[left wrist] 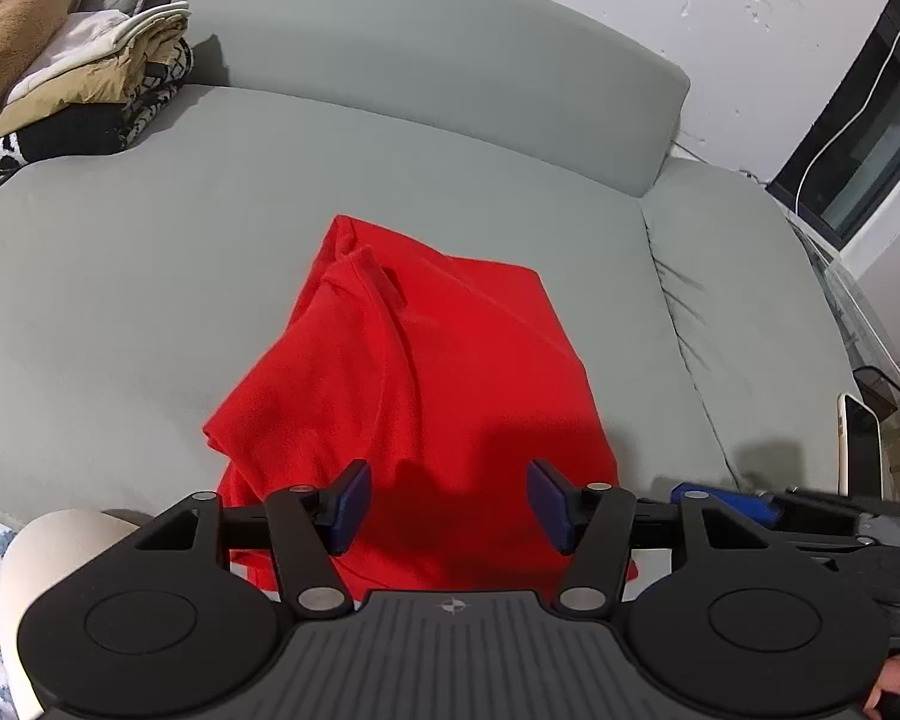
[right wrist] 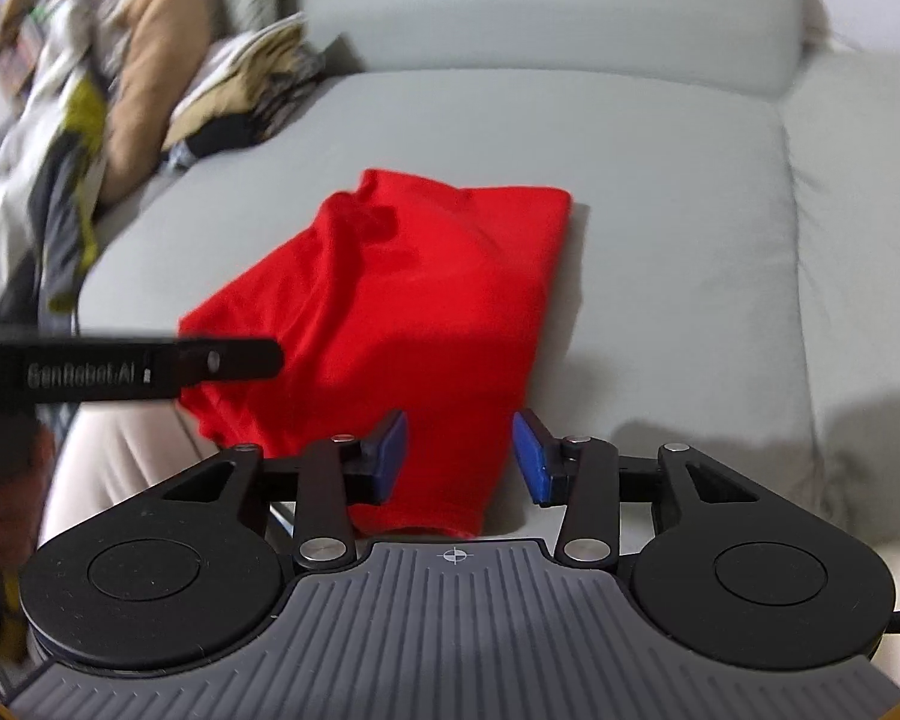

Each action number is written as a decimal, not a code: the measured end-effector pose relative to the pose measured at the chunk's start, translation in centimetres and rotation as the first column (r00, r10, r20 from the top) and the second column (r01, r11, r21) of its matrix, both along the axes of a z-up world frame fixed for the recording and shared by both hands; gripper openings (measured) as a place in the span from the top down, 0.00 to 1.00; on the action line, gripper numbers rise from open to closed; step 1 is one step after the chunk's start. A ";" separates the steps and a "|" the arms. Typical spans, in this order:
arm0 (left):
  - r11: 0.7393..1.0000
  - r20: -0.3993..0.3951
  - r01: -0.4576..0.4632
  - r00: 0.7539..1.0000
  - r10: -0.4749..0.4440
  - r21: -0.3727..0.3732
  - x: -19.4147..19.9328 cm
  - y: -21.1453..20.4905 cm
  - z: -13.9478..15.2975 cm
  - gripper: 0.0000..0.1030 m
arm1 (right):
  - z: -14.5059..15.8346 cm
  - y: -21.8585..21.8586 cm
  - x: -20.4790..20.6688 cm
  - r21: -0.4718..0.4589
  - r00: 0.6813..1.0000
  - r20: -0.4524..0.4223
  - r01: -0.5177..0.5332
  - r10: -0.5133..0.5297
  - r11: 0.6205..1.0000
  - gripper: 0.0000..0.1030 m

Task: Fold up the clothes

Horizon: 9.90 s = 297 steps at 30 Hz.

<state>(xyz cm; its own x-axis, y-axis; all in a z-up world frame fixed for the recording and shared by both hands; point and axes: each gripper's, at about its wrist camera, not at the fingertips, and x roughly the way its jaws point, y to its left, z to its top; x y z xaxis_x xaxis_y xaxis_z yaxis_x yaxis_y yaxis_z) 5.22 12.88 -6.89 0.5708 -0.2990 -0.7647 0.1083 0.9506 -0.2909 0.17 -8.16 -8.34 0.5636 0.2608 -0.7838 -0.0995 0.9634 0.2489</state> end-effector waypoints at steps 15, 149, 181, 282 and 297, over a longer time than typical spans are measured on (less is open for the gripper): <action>1.000 -0.016 -0.009 1.000 0.009 0.005 -0.8 -0.3 -0.3 0.44 | -0.7 -0.7 -1.2 0.034 0.998 -0.038 0.043 -0.042 0.998 0.52; 0.921 -0.107 -0.111 0.991 0.076 -0.374 8.3 13.9 -4.7 0.23 | -3.8 -9.0 2.5 0.434 0.963 -0.241 0.216 -0.118 0.875 0.26; 0.981 -0.038 0.175 0.984 -0.172 0.087 8.9 0.9 -2.2 0.81 | -4.9 -1.2 10.0 0.248 0.995 -0.046 0.100 -0.092 0.964 0.82; 0.830 0.108 0.546 0.824 -0.556 0.112 -13.2 -29.9 17.4 0.06 | 22.8 -19.8 -21.8 -0.275 0.831 0.011 0.537 -0.556 0.797 0.24; 0.823 0.102 0.560 0.817 -0.568 0.100 -13.0 -30.8 16.9 0.07 | 22.3 -20.7 -22.5 -0.246 0.817 0.010 0.561 -0.576 0.791 0.24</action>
